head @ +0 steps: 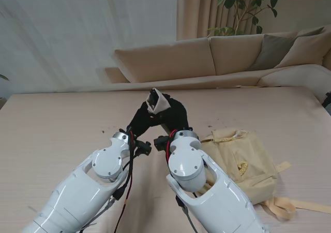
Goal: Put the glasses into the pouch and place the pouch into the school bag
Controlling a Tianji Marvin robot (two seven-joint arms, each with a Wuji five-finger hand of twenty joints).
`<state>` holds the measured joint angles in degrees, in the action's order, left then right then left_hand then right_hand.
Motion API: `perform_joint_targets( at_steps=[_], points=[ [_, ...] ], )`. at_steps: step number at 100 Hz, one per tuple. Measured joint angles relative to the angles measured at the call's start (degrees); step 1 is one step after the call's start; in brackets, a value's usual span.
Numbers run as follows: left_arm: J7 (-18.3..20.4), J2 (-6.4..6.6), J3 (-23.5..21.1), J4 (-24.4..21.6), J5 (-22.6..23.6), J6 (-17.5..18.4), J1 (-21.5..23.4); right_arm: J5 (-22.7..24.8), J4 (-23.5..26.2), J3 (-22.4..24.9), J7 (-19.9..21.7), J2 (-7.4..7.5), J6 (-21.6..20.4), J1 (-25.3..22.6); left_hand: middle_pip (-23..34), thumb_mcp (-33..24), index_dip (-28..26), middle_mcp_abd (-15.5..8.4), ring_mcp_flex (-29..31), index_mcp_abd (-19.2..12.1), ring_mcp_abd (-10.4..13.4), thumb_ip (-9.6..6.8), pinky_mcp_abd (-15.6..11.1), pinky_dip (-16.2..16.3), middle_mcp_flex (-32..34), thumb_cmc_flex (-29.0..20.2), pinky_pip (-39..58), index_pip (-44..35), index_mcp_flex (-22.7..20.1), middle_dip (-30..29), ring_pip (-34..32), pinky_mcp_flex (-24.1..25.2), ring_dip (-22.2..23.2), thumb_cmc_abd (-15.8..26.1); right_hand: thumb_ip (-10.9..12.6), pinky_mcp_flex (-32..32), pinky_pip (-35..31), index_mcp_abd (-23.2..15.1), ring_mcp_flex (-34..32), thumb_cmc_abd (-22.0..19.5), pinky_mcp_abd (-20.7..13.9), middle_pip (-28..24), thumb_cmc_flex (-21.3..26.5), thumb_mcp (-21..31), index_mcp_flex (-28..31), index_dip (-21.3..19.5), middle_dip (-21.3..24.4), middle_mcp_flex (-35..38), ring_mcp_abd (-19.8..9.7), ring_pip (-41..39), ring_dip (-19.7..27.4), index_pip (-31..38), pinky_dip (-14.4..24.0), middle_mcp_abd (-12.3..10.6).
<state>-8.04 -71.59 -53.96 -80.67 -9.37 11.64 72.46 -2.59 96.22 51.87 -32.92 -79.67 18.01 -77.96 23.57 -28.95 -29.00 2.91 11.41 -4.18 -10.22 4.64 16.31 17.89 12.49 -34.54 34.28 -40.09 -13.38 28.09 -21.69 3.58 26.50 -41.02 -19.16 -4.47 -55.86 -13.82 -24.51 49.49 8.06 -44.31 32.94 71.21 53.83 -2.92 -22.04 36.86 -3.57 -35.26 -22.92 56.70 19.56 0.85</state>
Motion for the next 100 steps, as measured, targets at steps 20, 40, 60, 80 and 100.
perform_joint_targets(
  at_steps=[20,40,60,80,100],
  points=[
    [-4.5,-1.54,-0.2,-1.0,-2.1,-0.5,0.9,-2.8,1.1,0.9,3.3,0.65,1.1,0.0,4.1,-1.8,-4.8,-1.3,3.4,-1.0,0.7,0.0,0.0,0.8,6.7,-3.5,2.1,-5.2,-7.0,1.3,-2.8,0.0,1.1,-1.4,0.0,-0.7,8.4,-0.6,2.9,-6.4,-0.8,2.1,-3.0,-4.1,-6.1,1.7,0.6,-5.3,-0.3,2.7,1.0,-3.5,3.9,-0.6],
    [-5.4,-1.62,-1.6,-3.0,-1.0,-1.6,2.4,-3.6,2.4,1.5,7.9,1.93,3.0,-0.3,6.1,0.8,-5.6,-3.0,9.4,-0.9,1.3,0.01,0.0,1.7,15.8,-10.0,4.4,-11.3,-17.5,1.3,-4.6,-1.3,1.1,-1.4,6.3,-0.8,13.9,-4.4,4.1,-9.4,-1.3,2.7,-6.6,-6.0,-12.5,-12.8,0.9,-11.6,-0.6,4.8,2.1,-11.3,9.8,-0.6],
    [-5.2,-1.42,-4.5,-5.4,4.5,-1.9,5.0,-0.3,2.6,0.9,9.8,2.2,2.0,-0.7,2.5,0.8,-8.3,-2.1,14.4,0.7,0.6,0.01,0.0,2.8,19.0,-10.7,6.5,-12.0,-17.5,-0.4,-4.8,-4.7,0.9,-0.6,6.4,-1.0,15.4,-7.4,5.5,-9.4,-1.4,-0.9,-8.7,-6.5,-21.7,-15.9,0.3,-15.1,-0.8,4.2,2.3,-4.7,12.5,-0.6],
    [-5.3,-0.75,-6.9,-8.0,5.5,-2.5,7.4,6.6,2.1,1.0,15.1,4.03,-2.2,-0.8,0.3,-2.6,-16.4,-0.8,17.9,2.1,-1.0,0.01,0.0,4.5,22.3,-14.9,9.8,-12.0,-17.3,0.2,-5.6,-8.0,0.9,1.2,6.3,-1.4,17.1,-7.8,6.9,-7.2,-1.6,-3.3,-11.5,-7.7,-33.3,-15.9,0.0,-16.4,-0.8,5.5,2.4,-3.8,14.0,-0.5],
    [-5.4,-0.4,-8.1,-9.5,5.2,-3.1,9.1,10.2,1.6,1.9,20.6,6.64,-6.0,-0.6,0.1,-7.4,-20.8,0.1,18.1,3.8,-2.2,-0.03,0.0,5.8,23.0,-15.5,12.7,-11.9,-17.2,4.0,-7.0,-10.6,1.1,3.9,6.4,-1.4,17.6,-7.8,6.1,-4.3,-1.6,-3.8,-12.5,-7.5,-38.7,-15.0,-0.1,-18.5,-0.8,5.5,2.9,-6.5,14.6,-0.8]
  ],
)
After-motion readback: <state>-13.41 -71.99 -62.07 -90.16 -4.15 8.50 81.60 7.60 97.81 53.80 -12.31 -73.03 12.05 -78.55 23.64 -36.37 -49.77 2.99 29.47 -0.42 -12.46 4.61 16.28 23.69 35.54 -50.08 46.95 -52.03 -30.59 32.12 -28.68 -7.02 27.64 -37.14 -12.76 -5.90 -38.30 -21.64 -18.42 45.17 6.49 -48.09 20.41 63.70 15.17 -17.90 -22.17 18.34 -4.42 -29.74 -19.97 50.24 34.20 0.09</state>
